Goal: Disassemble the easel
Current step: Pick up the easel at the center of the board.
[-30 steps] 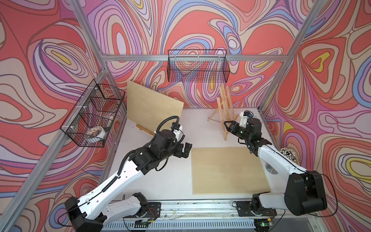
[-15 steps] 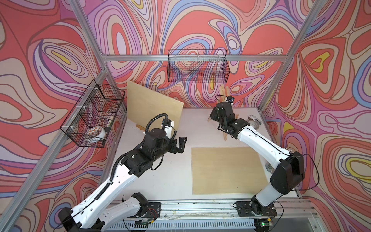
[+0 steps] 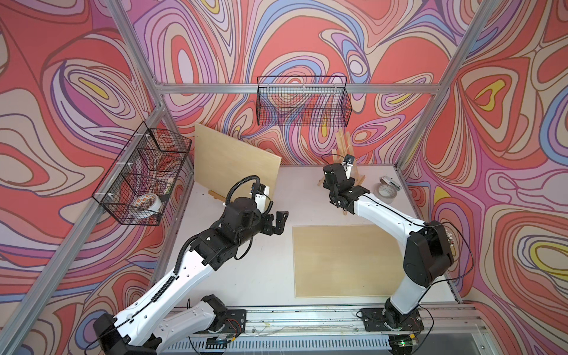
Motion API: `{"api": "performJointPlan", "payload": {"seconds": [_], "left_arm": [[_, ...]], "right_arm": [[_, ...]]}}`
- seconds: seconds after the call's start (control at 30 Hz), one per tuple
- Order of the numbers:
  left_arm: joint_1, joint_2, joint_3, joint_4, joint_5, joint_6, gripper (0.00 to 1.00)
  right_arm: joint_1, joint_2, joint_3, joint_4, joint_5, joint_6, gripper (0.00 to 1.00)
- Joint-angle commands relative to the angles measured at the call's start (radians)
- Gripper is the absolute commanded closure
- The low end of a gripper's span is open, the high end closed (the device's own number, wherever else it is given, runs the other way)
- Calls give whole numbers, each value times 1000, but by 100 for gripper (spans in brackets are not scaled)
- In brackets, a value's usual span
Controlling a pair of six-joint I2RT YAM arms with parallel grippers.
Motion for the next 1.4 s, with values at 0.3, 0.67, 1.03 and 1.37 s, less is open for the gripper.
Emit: {"api": "performJointPlan", "payload": {"seconds": [0.3,0.67,1.03,1.37], "left_arm": [[5,45,-40,86,67,16,0],[4,26,-74,136,104,26,0],[3,30,-89,182,148,27,0],[-5,10,-108,203,144,39,0]], "right_arm": [[3,141,95,-7,82,-142,47],[-15,151,86,-13,86,-145,66],[-19,175,105,-44,96,-147,85],[-21,154,74,-54,98,-139,96]]}}
